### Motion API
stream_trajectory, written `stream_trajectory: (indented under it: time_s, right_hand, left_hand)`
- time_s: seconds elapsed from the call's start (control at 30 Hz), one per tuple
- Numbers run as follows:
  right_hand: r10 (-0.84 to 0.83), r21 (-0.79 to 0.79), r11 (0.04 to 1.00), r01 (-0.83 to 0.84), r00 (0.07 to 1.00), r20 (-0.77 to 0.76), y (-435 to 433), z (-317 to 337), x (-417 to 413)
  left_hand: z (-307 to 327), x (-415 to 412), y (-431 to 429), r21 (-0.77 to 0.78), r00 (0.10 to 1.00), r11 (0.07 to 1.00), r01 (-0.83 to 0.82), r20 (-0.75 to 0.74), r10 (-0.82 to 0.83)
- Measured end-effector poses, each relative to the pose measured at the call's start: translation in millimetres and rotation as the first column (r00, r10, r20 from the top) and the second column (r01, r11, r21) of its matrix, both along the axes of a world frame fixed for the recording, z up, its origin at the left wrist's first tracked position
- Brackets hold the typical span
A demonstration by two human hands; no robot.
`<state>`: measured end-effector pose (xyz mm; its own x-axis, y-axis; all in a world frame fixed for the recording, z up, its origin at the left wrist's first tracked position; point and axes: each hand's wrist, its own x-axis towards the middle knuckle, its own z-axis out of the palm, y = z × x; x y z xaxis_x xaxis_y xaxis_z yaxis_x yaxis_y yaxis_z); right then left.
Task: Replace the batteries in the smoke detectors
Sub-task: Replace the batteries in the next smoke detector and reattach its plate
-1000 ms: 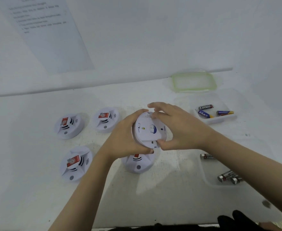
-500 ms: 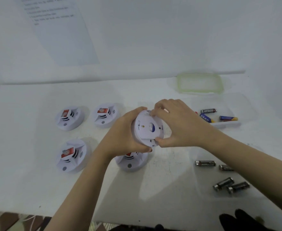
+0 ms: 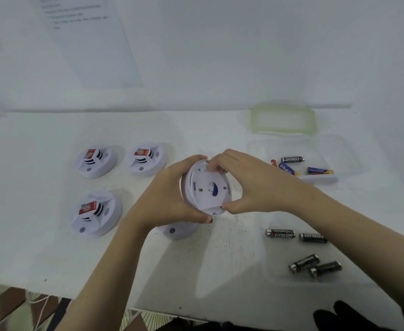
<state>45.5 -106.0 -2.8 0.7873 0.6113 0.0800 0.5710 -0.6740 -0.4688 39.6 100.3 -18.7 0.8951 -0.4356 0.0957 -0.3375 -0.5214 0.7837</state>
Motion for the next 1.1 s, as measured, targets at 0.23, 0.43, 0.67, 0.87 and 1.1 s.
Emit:
stream_trajectory:
  time_s: [0.23,0.43,0.67,0.87,1.1]
  right_hand:
    - [-0.078,0.053,0.996,0.074,0.995,0.069,-10.1,6.4,-11.5]
    - [-0.256,-0.177,0.946,0.270,0.961,0.100,-29.2,6.4,-3.6]
    - [-0.230,-0.293,0.928,0.231,0.972,0.040,-32.2,-11.4,-4.0]
    - [-0.236,-0.098,0.964,0.246,0.966,0.104,-51.2,-8.0,-12.4]
    - [-0.284,0.317,0.916,0.246,0.956,0.077,-98.1,-16.5,-36.5]
  left_hand:
    - [1.6,-3.8,-4.1,-0.071,0.999,0.997,-0.029,0.044,0.032]
    - [-7.0,4.3,7.4,-0.046,0.957,0.972,-0.232,0.165,0.237]
    - [-8.0,-0.1,6.0,-0.202,0.934,0.937,-0.286,0.160,0.319]
    - [-9.9,-6.8,-10.7,-0.295,0.951,0.937,-0.190,0.184,0.250]
    - [-10.8,-17.6,-49.6,-0.407,0.968,0.909,-0.092,0.179,0.178]
